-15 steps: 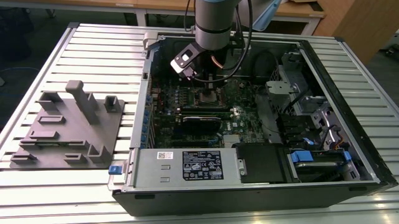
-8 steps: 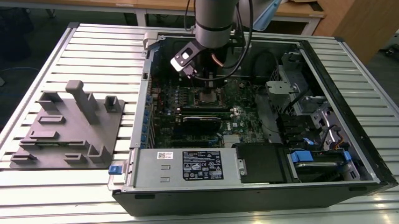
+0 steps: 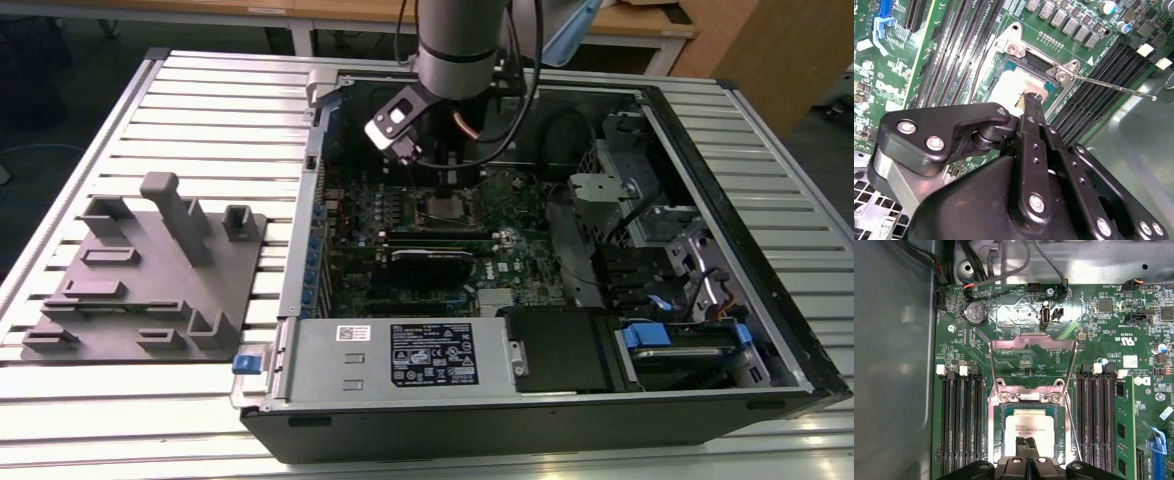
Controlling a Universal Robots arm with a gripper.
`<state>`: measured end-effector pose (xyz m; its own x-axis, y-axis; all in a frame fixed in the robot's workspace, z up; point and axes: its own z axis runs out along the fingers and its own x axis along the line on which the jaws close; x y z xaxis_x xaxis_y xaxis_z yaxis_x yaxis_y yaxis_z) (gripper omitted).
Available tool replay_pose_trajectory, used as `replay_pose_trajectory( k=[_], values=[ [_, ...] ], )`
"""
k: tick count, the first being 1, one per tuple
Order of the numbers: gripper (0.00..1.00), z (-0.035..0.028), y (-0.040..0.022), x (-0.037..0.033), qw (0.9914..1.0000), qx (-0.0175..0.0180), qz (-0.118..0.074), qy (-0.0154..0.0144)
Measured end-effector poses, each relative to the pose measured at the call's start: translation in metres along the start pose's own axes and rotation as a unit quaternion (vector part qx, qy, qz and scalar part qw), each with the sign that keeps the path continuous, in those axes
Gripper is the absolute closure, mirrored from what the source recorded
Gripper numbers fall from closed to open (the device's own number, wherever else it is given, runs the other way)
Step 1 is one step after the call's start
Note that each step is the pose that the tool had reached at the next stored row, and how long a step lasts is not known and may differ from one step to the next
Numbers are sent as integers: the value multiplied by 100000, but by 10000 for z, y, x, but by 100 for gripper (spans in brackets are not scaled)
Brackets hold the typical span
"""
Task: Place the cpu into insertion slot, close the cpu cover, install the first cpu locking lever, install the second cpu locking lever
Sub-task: 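Close the cpu cover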
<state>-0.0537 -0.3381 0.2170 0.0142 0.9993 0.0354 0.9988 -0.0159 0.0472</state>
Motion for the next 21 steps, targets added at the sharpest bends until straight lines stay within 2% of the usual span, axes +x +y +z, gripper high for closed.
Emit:
replay_pose_trajectory(
  k=[16,17,21],
  values=[
    [89,-82,4,3,100000,-2,-2,2],
    [89,-112,5,4,100000,-2,0,1],
    [89,-131,6,5,100000,-1,0,2]
  ],
)
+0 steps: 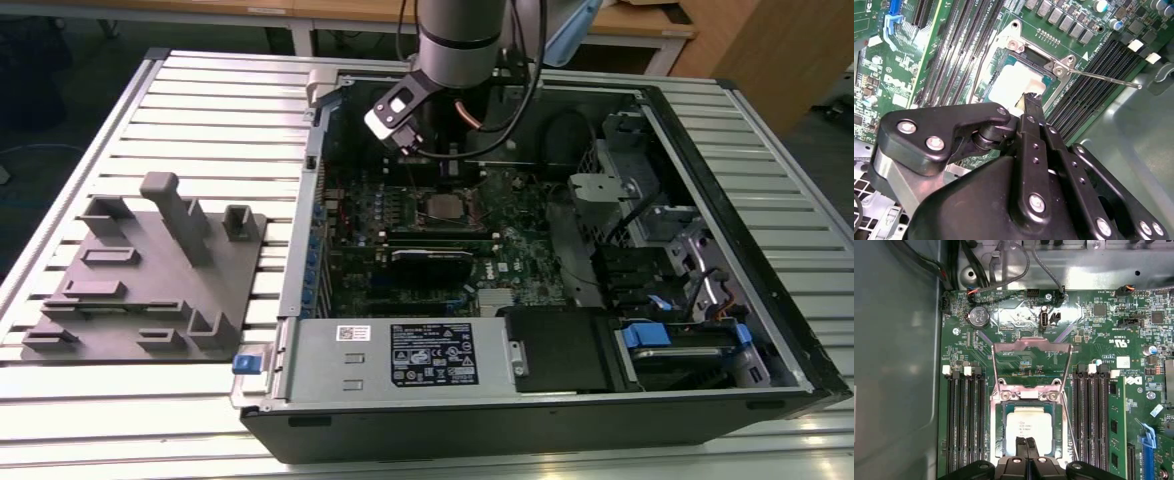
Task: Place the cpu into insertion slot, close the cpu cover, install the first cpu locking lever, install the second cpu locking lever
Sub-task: 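Close the cpu cover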
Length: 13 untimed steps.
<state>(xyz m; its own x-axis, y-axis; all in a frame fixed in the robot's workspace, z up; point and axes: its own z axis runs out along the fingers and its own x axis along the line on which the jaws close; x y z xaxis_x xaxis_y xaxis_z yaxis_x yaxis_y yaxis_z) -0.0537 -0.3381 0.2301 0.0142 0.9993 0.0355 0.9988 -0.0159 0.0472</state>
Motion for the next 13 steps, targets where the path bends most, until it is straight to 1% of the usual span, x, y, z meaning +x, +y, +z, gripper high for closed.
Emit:
replay_pose_trajectory(
  k=[7,10,13],
  values=[
    [89,-10,2,0,100000,26,-8,1],
    [89,-9,9,0,100000,177,3,-3],
    [89,-9,19,0,99999,404,12,-8]
  ],
)
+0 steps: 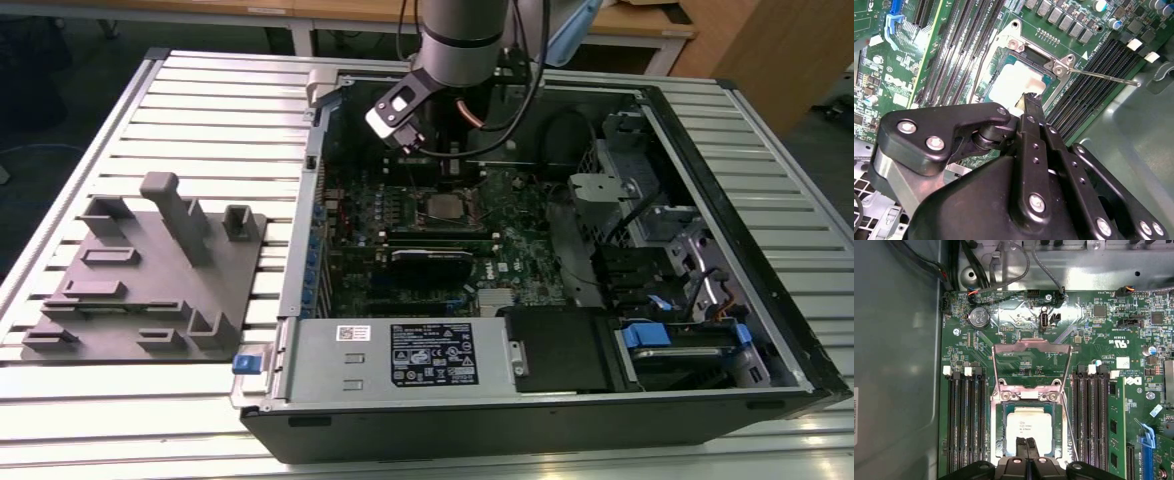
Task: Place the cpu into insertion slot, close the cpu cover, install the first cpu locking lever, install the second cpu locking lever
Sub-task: 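Close the cpu cover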
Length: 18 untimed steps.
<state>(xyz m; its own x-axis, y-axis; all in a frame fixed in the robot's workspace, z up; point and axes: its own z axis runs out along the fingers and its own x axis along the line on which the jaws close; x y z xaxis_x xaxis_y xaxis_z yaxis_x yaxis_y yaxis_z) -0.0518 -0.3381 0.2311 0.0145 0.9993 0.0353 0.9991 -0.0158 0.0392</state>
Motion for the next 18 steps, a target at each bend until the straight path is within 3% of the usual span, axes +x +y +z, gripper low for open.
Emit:
replay_pose_trajectory(
  k=[18],
  values=[
    [89,-46,3,2,100000,45,4,1]
  ],
)
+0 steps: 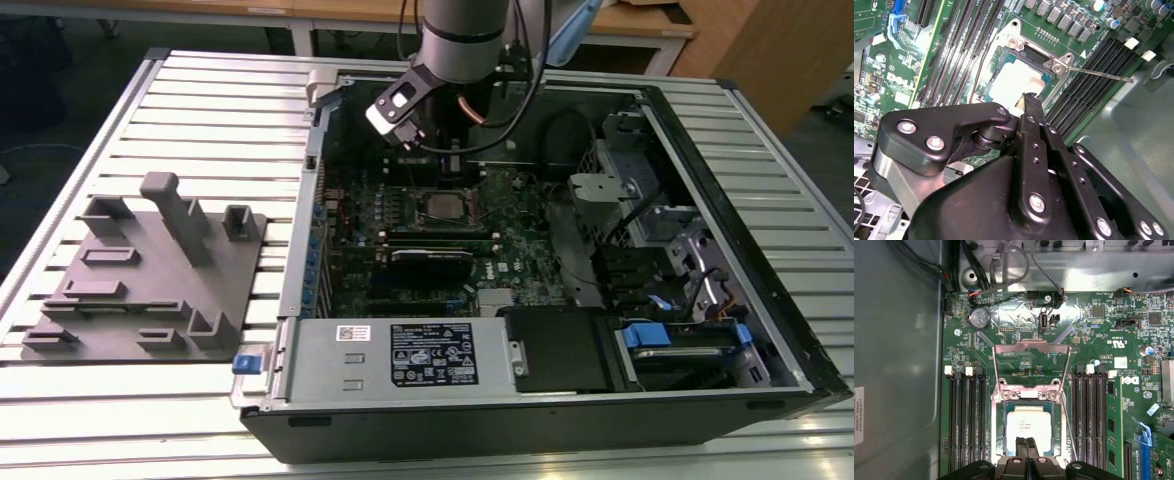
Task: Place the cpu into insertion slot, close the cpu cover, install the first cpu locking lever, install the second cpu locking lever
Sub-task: 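Close the cpu cover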
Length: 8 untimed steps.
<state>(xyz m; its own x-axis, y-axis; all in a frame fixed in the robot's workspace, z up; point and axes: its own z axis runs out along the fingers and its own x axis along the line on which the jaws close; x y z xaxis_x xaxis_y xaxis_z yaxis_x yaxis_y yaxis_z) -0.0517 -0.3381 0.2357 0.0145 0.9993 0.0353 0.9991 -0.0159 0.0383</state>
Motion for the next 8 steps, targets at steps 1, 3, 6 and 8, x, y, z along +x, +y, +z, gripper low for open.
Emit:
replay_pose_trajectory(
  k=[1,3,6,8],
  values=[
    [89,-1,0,0,100000,-9,-1,16],
    [89,-6,0,0,100000,0,-2,-2],
    [89,-13,0,0,100000,0,-1,1],
    [89,-14,0,0,100000,-1,-1,0]
  ],
)
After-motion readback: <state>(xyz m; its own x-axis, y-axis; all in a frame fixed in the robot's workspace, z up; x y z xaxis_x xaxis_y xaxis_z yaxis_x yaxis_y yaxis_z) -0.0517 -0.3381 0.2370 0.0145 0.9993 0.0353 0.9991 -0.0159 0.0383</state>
